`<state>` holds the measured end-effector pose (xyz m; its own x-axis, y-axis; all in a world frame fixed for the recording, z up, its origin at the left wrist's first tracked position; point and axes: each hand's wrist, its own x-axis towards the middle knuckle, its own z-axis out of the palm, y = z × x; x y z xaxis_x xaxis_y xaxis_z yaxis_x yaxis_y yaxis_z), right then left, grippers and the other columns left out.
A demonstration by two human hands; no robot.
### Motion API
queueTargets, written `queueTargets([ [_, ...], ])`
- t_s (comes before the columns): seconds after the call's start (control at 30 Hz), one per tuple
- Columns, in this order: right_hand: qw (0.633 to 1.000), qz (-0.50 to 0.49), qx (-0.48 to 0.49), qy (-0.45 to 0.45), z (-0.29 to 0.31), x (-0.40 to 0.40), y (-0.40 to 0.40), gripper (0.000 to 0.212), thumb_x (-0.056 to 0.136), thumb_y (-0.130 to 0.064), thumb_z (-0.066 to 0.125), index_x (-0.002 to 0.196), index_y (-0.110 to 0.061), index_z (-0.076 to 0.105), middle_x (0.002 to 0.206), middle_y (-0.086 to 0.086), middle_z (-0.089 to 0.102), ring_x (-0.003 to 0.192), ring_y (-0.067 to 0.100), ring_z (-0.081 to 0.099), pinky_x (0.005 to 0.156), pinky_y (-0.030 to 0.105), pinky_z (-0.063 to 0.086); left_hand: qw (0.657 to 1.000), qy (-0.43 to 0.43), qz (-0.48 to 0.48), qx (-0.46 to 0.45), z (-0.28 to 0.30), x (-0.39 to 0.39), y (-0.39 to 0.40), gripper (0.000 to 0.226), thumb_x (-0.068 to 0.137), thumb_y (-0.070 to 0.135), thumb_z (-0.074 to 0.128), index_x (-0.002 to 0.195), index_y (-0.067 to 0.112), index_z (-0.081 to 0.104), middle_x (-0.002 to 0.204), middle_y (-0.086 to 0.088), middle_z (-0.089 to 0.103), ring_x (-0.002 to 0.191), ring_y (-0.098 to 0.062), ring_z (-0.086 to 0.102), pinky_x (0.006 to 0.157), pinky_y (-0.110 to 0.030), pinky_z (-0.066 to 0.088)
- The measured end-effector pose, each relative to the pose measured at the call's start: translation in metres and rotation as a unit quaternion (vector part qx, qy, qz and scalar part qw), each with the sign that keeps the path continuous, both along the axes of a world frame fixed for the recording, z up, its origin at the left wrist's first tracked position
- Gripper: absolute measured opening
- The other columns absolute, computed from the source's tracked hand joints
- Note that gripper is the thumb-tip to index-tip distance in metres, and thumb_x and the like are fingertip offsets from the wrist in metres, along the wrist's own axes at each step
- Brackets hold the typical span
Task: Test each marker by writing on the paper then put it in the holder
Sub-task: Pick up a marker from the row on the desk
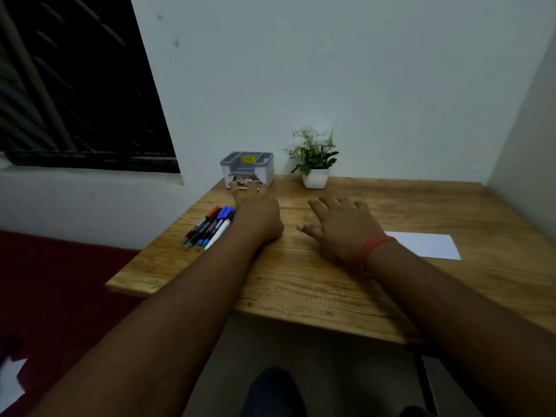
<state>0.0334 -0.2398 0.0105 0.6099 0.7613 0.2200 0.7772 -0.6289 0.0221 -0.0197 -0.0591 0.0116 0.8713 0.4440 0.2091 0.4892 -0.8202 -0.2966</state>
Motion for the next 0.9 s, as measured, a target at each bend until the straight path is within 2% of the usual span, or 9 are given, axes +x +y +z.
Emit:
queueTargets([
  [0.17,0.999,0.019,0.020,-0.032,0.005,0.003,-0.009,0.081,0.089,-0.076,0.009,0.144,-0.028,0.044,0.149,-0.002,0.048,0.136,0.023,0.045,0.112,0.054,0.034,0.998,0.033,0.046,-0.006,0.007,0.013,0.005,0.051,0.085,0.043,0.053,0.131,0.024,0.060,0.158,-0.010,0.027,0.147,-0.034,0.015,0.112,-0.072,0.000],
  [0.33,0.998,0.021,0.044,-0.042,0.006,0.012,-0.013,0.080,0.089,-0.074,0.010,0.136,-0.026,0.052,0.141,-0.003,0.054,0.130,0.021,0.050,0.108,0.048,0.036,0.994,0.063,0.055,-0.063,0.010,0.022,0.012,0.050,0.087,0.045,0.056,0.131,0.022,0.060,0.161,-0.013,0.022,0.148,-0.037,0.012,0.113,-0.069,0.010],
  [0.43,0.998,0.019,0.049,-0.033,0.005,0.017,-0.011,0.074,0.092,-0.073,0.016,0.136,-0.026,0.054,0.139,-0.002,0.056,0.127,0.021,0.051,0.106,0.046,0.037,0.993,0.021,0.025,-0.116,0.011,0.031,0.007,0.035,0.087,0.045,0.056,0.110,0.019,0.063,0.140,-0.013,0.050,0.137,-0.033,0.036,0.113,-0.063,0.024],
  [0.5,0.998,0.018,0.050,-0.021,0.001,0.023,-0.008,0.067,0.096,-0.071,0.023,0.135,-0.026,0.054,0.136,-0.002,0.059,0.125,0.021,0.053,0.105,0.046,0.038,0.981,-0.022,-0.002,-0.191,0.014,0.036,-0.001,0.024,0.089,0.042,0.057,0.097,0.019,0.054,0.103,-0.004,0.058,0.112,-0.027,0.056,0.103,-0.054,0.042],
  [0.57,0.999,0.018,0.050,-0.004,-0.003,0.028,-0.005,0.063,0.098,-0.070,0.027,0.134,-0.026,0.055,0.131,-0.001,0.064,0.122,0.022,0.055,0.105,0.046,0.039,0.963,-0.065,-0.033,-0.259,0.019,0.040,-0.010,0.020,0.089,0.033,0.061,0.093,0.016,0.051,0.091,-0.001,0.055,0.087,-0.018,0.057,0.082,-0.039,0.052],
  [0.63,0.997,0.013,0.073,0.033,-0.006,0.033,-0.003,0.061,0.097,-0.069,0.033,0.135,-0.026,0.055,0.124,-0.001,0.068,0.117,0.021,0.059,0.102,0.044,0.042,0.950,-0.103,-0.068,-0.286,0.024,0.046,-0.017,0.014,0.090,0.021,0.060,0.083,0.016,0.048,0.085,-0.002,0.055,0.073,-0.014,0.051,0.062,-0.031,0.043],
  [0.67,0.993,0.012,0.097,0.065,-0.005,0.035,-0.003,0.060,0.098,-0.067,0.037,0.136,-0.025,0.055,0.122,-0.002,0.069,0.115,0.020,0.061,0.099,0.043,0.045,0.941,-0.126,-0.084,-0.304,0.027,0.049,-0.020,0.011,0.091,0.017,0.058,0.085,0.017,0.049,0.083,-0.002,0.054,0.073,-0.015,0.051,0.060,-0.031,0.040],
  [0.77,0.961,0.021,0.204,0.188,0.003,0.044,-0.005,0.046,0.101,-0.052,0.046,0.132,-0.020,0.058,0.111,0.001,0.071,0.100,0.018,0.066,0.081,0.035,0.050,0.872,-0.244,-0.109,-0.411,0.036,0.062,-0.024,0.011,0.097,0.022,0.053,0.106,0.017,0.058,0.094,-0.004,0.065,0.080,-0.019,0.064,0.073,-0.036,0.054],
  [0.9,0.845,0.014,0.385,0.370,0.025,0.070,-0.021,0.018,0.101,-0.025,0.058,0.113,-0.011,0.064,0.092,0.010,0.075,0.069,0.021,0.071,0.062,0.036,0.057,0.673,-0.395,-0.117,-0.614,0.045,0.074,-0.039,0.008,0.103,0.020,0.050,0.104,0.013,0.055,0.087,-0.004,0.068,0.058,-0.010,0.069,0.067,-0.029,0.057],
])
